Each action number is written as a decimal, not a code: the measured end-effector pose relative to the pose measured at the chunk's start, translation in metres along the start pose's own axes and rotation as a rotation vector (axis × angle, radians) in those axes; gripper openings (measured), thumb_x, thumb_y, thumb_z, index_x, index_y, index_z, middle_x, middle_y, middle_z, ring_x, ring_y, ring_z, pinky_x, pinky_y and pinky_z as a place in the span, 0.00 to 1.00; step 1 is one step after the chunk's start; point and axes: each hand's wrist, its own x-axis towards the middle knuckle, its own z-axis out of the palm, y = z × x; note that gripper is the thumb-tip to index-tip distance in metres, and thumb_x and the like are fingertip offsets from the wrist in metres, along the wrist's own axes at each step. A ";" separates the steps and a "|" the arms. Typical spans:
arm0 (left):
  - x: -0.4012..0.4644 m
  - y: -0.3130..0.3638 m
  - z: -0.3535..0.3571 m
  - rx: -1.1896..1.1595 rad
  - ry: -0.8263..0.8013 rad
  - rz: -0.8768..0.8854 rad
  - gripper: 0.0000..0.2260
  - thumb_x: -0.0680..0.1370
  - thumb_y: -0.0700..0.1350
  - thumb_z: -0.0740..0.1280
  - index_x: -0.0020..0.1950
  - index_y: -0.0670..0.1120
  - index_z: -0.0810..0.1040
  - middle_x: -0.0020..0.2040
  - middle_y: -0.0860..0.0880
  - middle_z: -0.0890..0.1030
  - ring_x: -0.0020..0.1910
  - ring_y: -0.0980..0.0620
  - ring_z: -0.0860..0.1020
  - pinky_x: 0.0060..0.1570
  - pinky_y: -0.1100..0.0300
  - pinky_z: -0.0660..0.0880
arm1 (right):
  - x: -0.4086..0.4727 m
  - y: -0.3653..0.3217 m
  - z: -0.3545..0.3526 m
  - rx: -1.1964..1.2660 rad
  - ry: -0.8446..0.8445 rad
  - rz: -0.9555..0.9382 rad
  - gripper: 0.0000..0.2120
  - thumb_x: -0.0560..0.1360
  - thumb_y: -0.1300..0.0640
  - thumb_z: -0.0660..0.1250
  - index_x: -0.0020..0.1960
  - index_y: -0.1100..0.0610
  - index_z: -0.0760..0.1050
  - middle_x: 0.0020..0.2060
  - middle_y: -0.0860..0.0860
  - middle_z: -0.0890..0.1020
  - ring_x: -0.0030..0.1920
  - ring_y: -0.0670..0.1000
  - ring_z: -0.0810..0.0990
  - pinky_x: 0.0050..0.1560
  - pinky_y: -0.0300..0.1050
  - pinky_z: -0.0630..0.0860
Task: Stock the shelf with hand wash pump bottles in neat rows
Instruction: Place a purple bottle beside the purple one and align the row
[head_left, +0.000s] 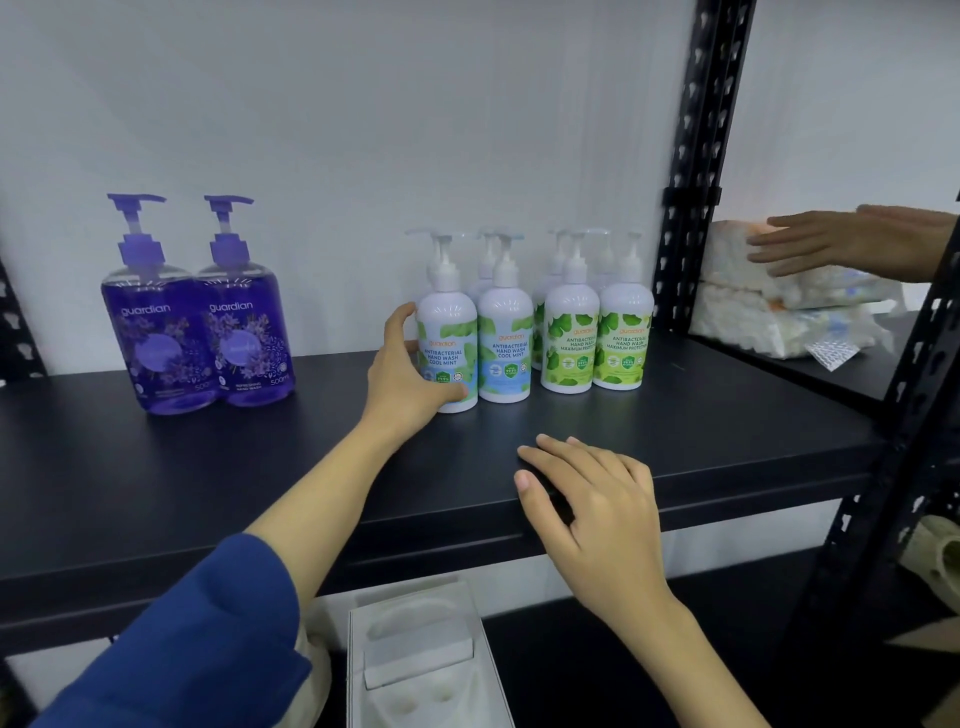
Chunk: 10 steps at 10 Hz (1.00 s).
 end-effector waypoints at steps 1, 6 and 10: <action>0.001 -0.001 0.001 0.019 0.014 0.021 0.43 0.65 0.36 0.78 0.72 0.56 0.59 0.56 0.49 0.74 0.56 0.48 0.76 0.52 0.58 0.73 | 0.000 0.000 0.000 -0.002 -0.005 0.002 0.18 0.76 0.45 0.57 0.51 0.52 0.83 0.51 0.46 0.84 0.55 0.49 0.81 0.56 0.42 0.65; 0.000 0.000 0.005 0.034 0.013 0.086 0.40 0.67 0.37 0.76 0.71 0.55 0.59 0.53 0.51 0.75 0.49 0.53 0.76 0.44 0.67 0.71 | -0.001 0.000 0.001 -0.004 0.015 0.005 0.18 0.76 0.45 0.57 0.50 0.52 0.83 0.51 0.46 0.84 0.55 0.49 0.81 0.55 0.42 0.66; 0.005 -0.008 0.008 0.041 0.043 0.083 0.40 0.66 0.39 0.77 0.69 0.57 0.57 0.54 0.47 0.75 0.52 0.49 0.76 0.47 0.61 0.73 | 0.000 -0.002 0.002 0.001 0.022 0.008 0.18 0.76 0.45 0.57 0.50 0.52 0.83 0.51 0.46 0.84 0.55 0.48 0.81 0.56 0.41 0.65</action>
